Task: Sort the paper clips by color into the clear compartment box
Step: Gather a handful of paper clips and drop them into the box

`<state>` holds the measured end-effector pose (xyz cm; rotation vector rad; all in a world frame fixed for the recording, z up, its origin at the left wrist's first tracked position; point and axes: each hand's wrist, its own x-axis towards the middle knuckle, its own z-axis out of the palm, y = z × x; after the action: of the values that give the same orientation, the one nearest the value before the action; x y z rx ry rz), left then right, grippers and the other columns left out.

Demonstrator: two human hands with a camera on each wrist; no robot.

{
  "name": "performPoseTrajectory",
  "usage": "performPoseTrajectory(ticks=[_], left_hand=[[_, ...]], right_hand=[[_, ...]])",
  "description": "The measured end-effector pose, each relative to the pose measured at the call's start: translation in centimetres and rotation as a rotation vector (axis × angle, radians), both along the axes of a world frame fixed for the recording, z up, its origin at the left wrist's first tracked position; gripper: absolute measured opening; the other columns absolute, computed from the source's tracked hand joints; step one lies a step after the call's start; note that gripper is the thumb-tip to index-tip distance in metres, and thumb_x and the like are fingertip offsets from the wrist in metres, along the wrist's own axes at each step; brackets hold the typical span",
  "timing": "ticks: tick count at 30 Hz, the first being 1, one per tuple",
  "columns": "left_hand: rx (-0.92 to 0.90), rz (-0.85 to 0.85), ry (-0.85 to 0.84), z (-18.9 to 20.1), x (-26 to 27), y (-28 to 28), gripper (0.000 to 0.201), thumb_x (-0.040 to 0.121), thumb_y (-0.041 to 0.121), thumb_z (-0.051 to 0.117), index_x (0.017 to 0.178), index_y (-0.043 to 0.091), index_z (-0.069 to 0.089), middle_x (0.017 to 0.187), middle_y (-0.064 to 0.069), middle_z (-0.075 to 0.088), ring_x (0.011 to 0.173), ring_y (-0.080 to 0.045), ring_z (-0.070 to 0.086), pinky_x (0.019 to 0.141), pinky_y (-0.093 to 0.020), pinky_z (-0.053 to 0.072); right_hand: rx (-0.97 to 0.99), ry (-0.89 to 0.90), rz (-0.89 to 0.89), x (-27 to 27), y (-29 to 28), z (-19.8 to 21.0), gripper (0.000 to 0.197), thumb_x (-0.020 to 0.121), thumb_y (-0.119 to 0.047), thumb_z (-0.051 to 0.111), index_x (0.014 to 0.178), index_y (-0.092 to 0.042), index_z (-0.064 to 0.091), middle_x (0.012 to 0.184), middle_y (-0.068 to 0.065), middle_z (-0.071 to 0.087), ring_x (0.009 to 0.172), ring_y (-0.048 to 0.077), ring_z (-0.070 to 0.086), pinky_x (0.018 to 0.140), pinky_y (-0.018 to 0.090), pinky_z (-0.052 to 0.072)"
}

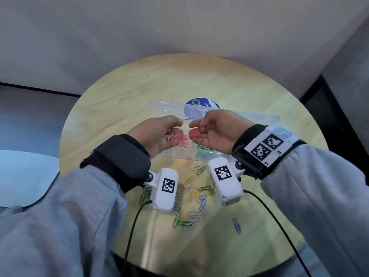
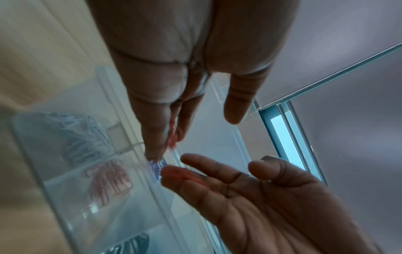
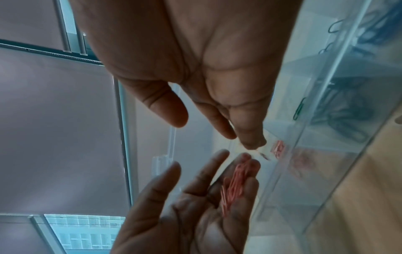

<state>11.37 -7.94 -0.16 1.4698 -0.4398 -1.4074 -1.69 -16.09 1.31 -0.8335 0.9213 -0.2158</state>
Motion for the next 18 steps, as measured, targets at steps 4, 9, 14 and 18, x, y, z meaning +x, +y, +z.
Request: performPoseTrajectory(ticks=[4, 9, 14, 18], left_hand=[[-0.031, -0.055, -0.002, 0.5, -0.1, 0.0, 0.015, 0.091, 0.029, 0.054, 0.09, 0.014, 0.056, 0.087, -0.004, 0.048, 0.076, -0.013, 0.048, 0.073, -0.022, 0.044], [-0.086, -0.081, 0.04, 0.7, 0.0, 0.3, 0.046, 0.069, 0.048, 0.054, 0.106, 0.021, 0.058, 0.105, 0.0, 0.054, 0.106, -0.013, 0.05, 0.087, -0.024, 0.04], [-0.162, -0.083, 0.114, 0.7, -1.5, 0.9, 0.06, 0.093, 0.053, 0.035, 0.141, 0.018, 0.04, 0.157, -0.014, 0.018, 0.147, -0.021, 0.013, 0.118, -0.037, 0.014], [-0.203, -0.109, 0.062, 1.2, -2.1, 1.2, 0.044, 0.084, 0.043, 0.054, 0.123, 0.021, 0.054, 0.146, -0.007, 0.04, 0.137, -0.016, 0.037, 0.112, -0.031, 0.027]], right_hand=[[-0.058, 0.017, 0.026, -0.1, 0.5, 0.0, 0.024, 0.091, -0.005, 0.03, 0.088, -0.001, 0.053, 0.106, 0.017, 0.044, 0.103, 0.025, 0.046, 0.097, 0.031, 0.043], [-0.118, 0.013, 0.009, -1.1, 1.0, 0.5, 0.025, 0.09, -0.002, 0.033, 0.089, -0.001, 0.057, 0.086, 0.01, 0.049, 0.081, 0.017, 0.051, 0.072, 0.021, 0.051], [-0.193, 0.021, 0.009, -2.7, 2.2, 0.8, 0.026, 0.092, 0.0, 0.035, 0.089, -0.002, 0.06, 0.097, 0.01, 0.055, 0.087, 0.018, 0.053, 0.078, 0.022, 0.048], [-0.24, 0.072, 0.033, -4.1, 2.9, 0.6, 0.026, 0.092, 0.0, 0.036, 0.09, -0.005, 0.062, 0.101, 0.009, 0.059, 0.092, 0.018, 0.057, 0.083, 0.023, 0.049]])
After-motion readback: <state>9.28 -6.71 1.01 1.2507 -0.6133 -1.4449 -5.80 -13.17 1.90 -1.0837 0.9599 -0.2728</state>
